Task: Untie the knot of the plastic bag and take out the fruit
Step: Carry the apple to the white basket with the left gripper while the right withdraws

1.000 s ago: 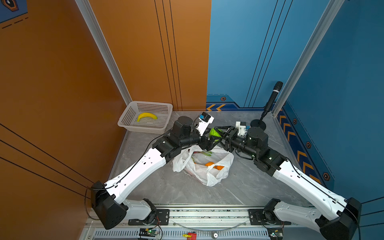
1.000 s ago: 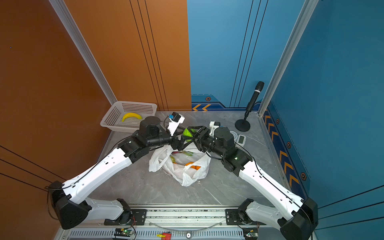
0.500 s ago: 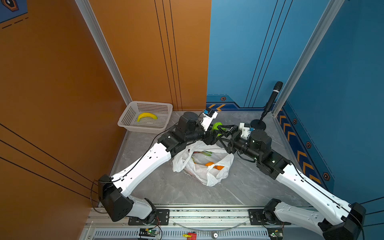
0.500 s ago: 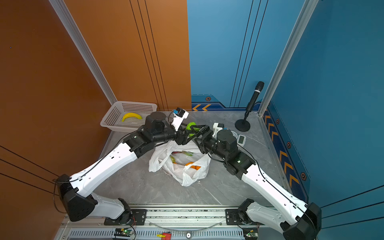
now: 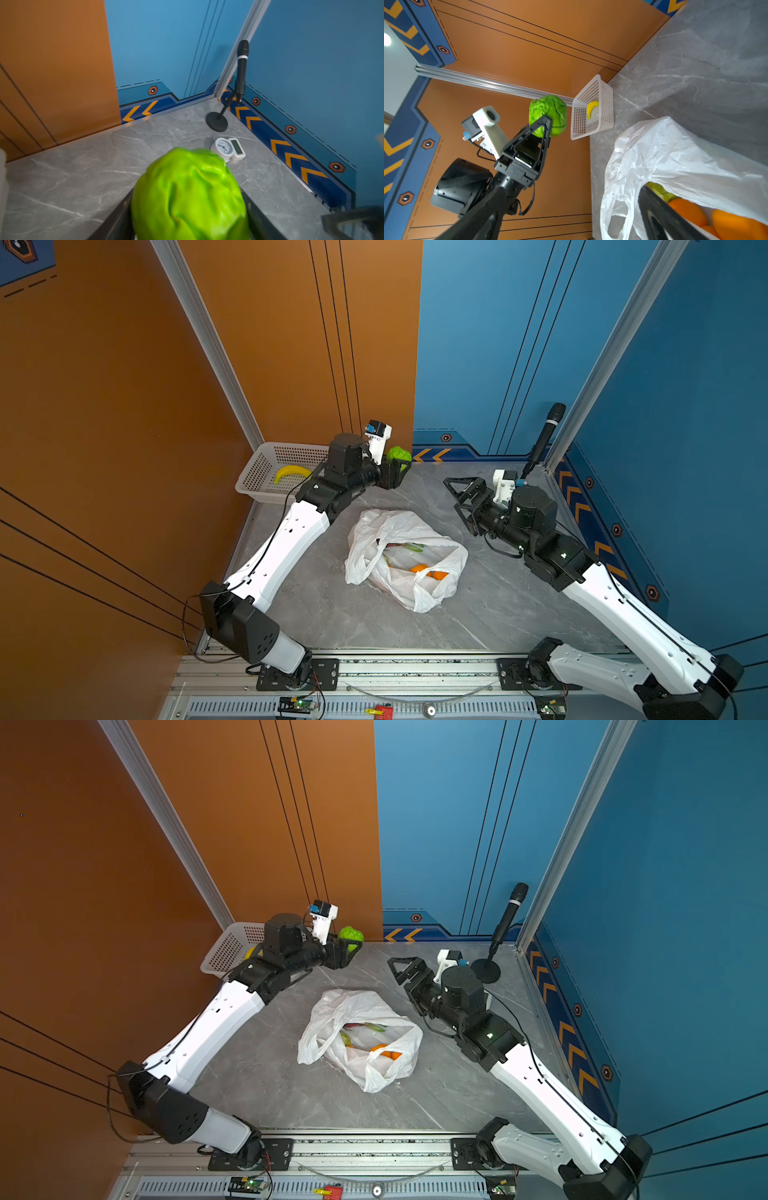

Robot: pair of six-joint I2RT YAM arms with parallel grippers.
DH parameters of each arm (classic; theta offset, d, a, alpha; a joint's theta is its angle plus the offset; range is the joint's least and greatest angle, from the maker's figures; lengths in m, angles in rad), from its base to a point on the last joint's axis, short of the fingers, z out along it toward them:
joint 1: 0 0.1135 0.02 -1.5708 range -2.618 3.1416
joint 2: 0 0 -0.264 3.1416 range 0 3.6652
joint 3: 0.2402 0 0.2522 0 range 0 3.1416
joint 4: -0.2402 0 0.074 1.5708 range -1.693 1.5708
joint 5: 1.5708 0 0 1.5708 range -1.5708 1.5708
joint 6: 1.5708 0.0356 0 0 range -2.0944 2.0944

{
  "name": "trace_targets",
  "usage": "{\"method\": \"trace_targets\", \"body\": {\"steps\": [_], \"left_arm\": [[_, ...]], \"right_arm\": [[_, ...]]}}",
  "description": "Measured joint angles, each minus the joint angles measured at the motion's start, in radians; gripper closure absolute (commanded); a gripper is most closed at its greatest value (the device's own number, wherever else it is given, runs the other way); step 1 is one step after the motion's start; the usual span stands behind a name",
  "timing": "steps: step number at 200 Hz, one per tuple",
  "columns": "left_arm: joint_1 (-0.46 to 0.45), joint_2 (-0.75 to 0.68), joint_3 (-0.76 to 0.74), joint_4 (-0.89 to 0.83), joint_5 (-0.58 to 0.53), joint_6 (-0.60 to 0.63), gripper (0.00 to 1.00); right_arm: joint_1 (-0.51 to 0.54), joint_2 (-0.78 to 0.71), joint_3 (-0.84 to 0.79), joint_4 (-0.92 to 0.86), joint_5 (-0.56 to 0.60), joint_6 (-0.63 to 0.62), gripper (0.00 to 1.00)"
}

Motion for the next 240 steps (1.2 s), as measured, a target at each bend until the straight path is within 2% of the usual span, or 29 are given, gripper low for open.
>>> {"method": "trace_targets", "body": {"steps": [42,90,153,199,240], "left_arm": [[0.149,0.186,0.195,-0.1,-0.054,0.001,0.52],[0.275,0.431,0.409,-0.199,-0.111,-0.019,0.52],[0.43,0.76,0.705,-0.272,-0.111,-0.177,0.53],[0.508,0.942,0.871,-0.289,-0.077,-0.297,0.55],[0.522,1.081,0.972,-0.282,-0.004,-0.386,0.54]], "right_arm": [[-0.011,0.127,0.119,-0.087,0.018,-0.147,0.02],[-0.07,0.268,0.223,-0.138,-0.025,-0.214,0.02],[-0.106,0.446,0.377,-0.185,-0.114,-0.285,0.03],[-0.108,0.608,0.568,-0.237,-0.184,-0.351,0.04],[-0.108,0.712,0.687,-0.272,-0.228,-0.365,0.04]]}}
